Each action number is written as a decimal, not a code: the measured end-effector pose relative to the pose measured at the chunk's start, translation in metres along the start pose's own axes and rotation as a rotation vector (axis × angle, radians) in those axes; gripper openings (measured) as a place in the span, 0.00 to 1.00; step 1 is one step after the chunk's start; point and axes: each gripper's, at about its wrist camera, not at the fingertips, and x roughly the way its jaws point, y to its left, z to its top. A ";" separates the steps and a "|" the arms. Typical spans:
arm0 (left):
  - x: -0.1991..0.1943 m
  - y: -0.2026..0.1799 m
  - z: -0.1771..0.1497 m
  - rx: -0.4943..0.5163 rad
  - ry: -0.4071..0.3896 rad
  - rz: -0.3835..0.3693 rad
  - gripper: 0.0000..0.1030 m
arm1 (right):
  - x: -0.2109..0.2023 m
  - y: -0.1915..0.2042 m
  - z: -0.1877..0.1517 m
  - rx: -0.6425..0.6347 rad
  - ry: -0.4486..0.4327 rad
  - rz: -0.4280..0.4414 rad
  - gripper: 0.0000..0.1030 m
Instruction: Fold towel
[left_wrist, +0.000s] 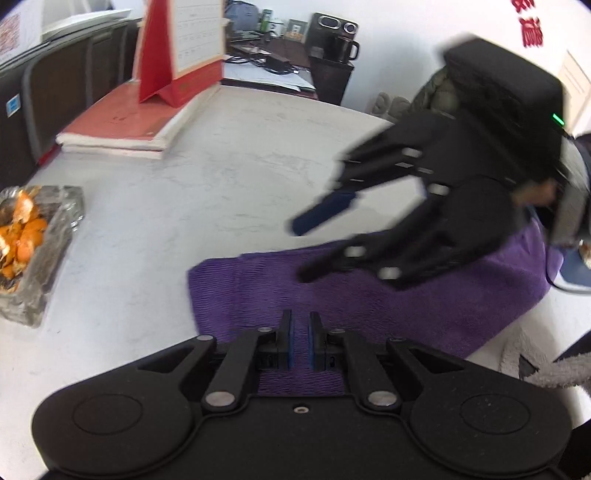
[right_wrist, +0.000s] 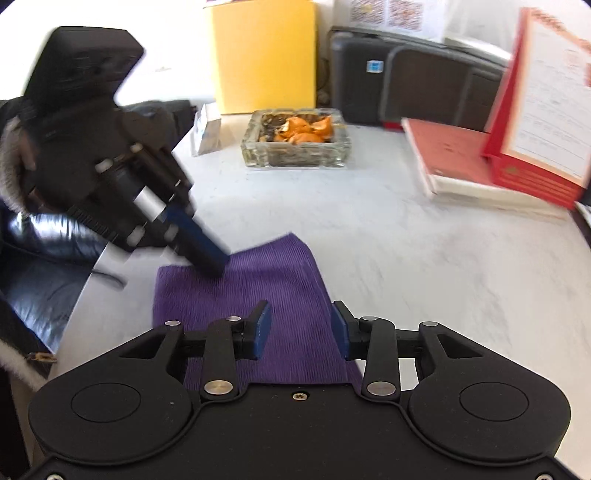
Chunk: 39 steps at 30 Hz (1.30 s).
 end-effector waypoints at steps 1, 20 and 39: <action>0.003 -0.006 -0.002 0.008 0.003 -0.004 0.05 | 0.008 -0.001 0.004 -0.024 0.012 0.008 0.34; 0.019 -0.016 -0.028 0.008 0.027 -0.012 0.05 | 0.047 0.014 0.023 -0.341 0.096 0.068 0.09; 0.009 -0.005 -0.024 0.036 0.031 -0.015 0.05 | 0.044 0.030 0.050 -0.458 0.016 0.047 0.06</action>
